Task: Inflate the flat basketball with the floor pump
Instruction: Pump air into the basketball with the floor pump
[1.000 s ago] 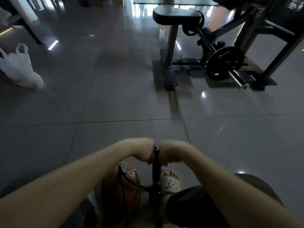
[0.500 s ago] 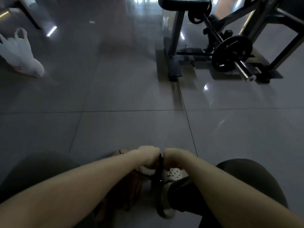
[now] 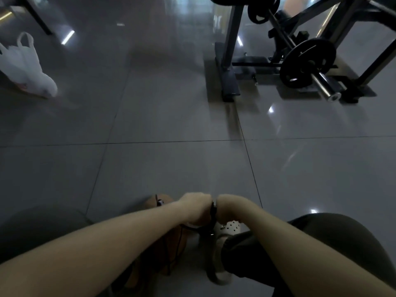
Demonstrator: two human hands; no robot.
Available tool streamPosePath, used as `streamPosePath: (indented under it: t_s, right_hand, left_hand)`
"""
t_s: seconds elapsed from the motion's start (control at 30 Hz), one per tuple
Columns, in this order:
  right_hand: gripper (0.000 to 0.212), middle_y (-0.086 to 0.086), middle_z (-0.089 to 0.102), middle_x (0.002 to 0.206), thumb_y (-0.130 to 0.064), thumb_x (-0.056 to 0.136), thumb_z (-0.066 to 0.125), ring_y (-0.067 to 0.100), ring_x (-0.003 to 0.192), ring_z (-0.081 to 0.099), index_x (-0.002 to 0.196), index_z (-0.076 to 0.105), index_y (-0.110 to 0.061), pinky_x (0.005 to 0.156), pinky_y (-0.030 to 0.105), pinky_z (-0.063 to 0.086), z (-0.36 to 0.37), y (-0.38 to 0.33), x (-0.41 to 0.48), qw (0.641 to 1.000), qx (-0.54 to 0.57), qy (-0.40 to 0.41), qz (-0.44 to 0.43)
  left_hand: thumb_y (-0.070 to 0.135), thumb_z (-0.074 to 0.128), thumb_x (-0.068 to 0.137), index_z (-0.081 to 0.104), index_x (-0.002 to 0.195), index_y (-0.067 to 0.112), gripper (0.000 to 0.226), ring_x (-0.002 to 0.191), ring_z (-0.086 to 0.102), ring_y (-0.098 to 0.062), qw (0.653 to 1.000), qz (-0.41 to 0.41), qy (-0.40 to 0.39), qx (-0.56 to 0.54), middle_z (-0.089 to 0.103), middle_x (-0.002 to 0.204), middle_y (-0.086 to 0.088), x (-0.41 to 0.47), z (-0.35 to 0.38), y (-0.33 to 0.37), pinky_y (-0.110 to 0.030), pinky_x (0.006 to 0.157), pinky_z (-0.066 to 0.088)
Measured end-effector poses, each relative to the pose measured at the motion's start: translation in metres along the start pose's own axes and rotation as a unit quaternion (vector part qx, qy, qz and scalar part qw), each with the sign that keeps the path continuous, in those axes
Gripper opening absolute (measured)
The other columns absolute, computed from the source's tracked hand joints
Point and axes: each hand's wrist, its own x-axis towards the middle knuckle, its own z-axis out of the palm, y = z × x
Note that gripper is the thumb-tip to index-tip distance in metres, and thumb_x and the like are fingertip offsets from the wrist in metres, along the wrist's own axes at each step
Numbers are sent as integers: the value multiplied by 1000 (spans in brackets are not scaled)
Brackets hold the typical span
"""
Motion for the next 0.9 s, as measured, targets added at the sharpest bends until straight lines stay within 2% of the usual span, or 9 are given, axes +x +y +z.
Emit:
streamPosePath:
  t_s: [0.07,0.2,0.3,0.37,0.43,0.6,0.73,0.83,0.9]
  right_hand:
    - [13,3,55,80,-16,87,68,25,86,58,80,58,-14,87,39,54,7,1,14,1000,-15,-13,0]
    - [19,6,56,95,-19,90,65,26,90,57,107,64,-11,93,41,53,8,2,22,1000,11,-4,-17]
    - [18,8,58,90,-17,90,66,22,78,57,106,64,-9,82,36,55,12,-3,3,1000,9,-19,-7]
    - [9,6,54,80,-14,91,66,17,64,52,91,59,-8,66,31,50,-4,0,-13,999,8,-31,-8]
    - [16,5,51,74,-14,92,65,16,59,48,81,55,-10,55,28,45,-41,4,-31,999,20,-34,1]
    - [9,5,51,65,-14,85,68,17,51,45,88,61,-9,51,27,44,-102,10,-72,998,54,22,-15]
    - [13,10,62,83,-14,92,65,22,72,62,102,66,-6,65,30,51,-40,-2,-36,1000,-20,-6,-8]
    - [16,6,61,104,-22,91,64,27,103,62,107,66,-16,94,38,51,-1,-3,5,998,-67,20,0]
    - [20,3,61,106,-27,92,61,26,106,61,111,64,-19,92,37,48,7,-4,10,998,-54,34,15]
  left_hand:
    - [28,68,94,59,121,7,35,112,62,-34,1000,3,-15,-10,63,121,-15,6,12,-3,-43,94,51]
    - [32,67,95,57,126,7,41,114,60,-34,1000,0,-20,-23,61,124,-15,14,14,-8,-44,97,49]
    - [29,66,96,59,121,10,32,106,63,-30,998,-10,-61,-27,61,112,-10,5,19,-4,-37,83,49]
    - [30,66,95,63,113,9,28,97,65,-29,998,-11,-57,-36,65,104,-10,-5,-1,2,-34,73,46]
    - [30,66,92,70,100,8,24,81,64,-30,998,3,-33,-44,67,90,-9,-11,-44,3,-34,66,45]
    - [20,69,86,73,80,12,10,62,55,-23,998,11,-27,-47,64,72,-6,-25,-122,3,-34,57,45]
    - [22,66,92,69,96,4,18,68,57,-24,998,-14,-38,-52,62,77,-5,-17,-51,5,-30,58,44]
    - [31,71,90,61,115,10,33,95,63,-29,998,-39,-12,-55,66,110,-11,3,3,1,-33,73,45]
    - [32,72,91,59,122,11,39,109,64,-30,997,-48,-14,-65,64,120,-12,15,21,-3,-36,83,48]
